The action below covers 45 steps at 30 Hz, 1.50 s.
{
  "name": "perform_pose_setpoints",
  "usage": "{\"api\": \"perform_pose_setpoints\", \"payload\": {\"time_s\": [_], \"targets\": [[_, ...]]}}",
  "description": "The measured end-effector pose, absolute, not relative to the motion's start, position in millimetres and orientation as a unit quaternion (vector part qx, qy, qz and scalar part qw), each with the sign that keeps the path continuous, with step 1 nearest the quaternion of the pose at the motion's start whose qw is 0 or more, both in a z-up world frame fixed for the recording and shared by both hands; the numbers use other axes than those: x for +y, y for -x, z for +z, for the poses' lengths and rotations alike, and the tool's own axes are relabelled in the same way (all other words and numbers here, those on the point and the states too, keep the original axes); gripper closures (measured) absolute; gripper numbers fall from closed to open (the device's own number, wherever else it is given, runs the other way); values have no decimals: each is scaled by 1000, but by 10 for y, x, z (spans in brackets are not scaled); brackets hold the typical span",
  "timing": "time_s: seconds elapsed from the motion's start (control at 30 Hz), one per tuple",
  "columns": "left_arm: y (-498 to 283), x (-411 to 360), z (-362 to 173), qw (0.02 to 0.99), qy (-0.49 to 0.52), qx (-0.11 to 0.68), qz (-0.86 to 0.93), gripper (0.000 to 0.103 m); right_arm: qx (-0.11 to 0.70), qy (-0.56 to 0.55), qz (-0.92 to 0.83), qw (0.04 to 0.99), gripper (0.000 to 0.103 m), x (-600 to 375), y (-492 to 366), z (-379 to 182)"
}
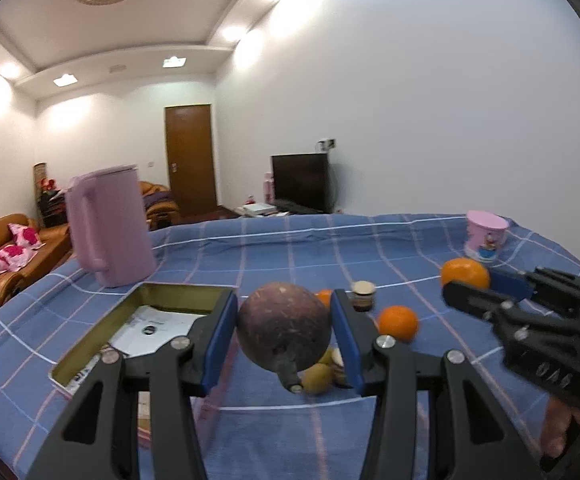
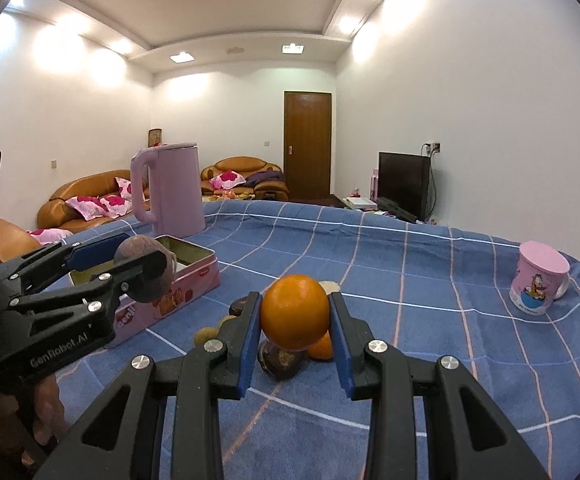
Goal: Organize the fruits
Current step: 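Lift the purple fruit with the left tool while the right tool lifts the orange, then carry both fruits over the pink tin and open both tools to drop them inside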
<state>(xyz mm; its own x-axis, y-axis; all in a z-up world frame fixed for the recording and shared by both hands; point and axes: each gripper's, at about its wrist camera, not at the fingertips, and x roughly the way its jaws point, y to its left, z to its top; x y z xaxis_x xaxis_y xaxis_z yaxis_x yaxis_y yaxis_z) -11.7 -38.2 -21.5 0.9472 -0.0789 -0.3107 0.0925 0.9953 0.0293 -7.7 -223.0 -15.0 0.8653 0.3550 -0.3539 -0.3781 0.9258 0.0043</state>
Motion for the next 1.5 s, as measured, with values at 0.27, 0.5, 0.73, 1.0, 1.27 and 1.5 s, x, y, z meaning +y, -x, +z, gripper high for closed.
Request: {"api": "perform_pose_setpoints", "payload": {"time_s": [0.27, 0.5, 0.73, 1.0, 1.27, 1.5], "targets": [[-45, 13, -181, 985, -13, 174, -3, 53, 182, 45, 232, 955, 68, -1855, -205, 38], [-238, 385, -223, 979, -7, 202, 33, 53, 203, 62, 278, 937, 68, -1308, -481, 32], [-389, 733, -319, 972, 1, 227, 64, 53, 215, 90, 313, 921, 68, -812, -631, -22], [-510, 979, -453, 962, 12, 261, 82, 53, 236, 112, 338, 904, 68, -456, -740, -218], [-553, 1064, -558, 955, 18, 282, 88, 53, 268, 126, 351, 888, 68, -303, -808, -407], [-601, 1120, -621, 949, 22, 303, 88, 53, 288, 139, 356, 878, 68, -233, -811, -501]]}}
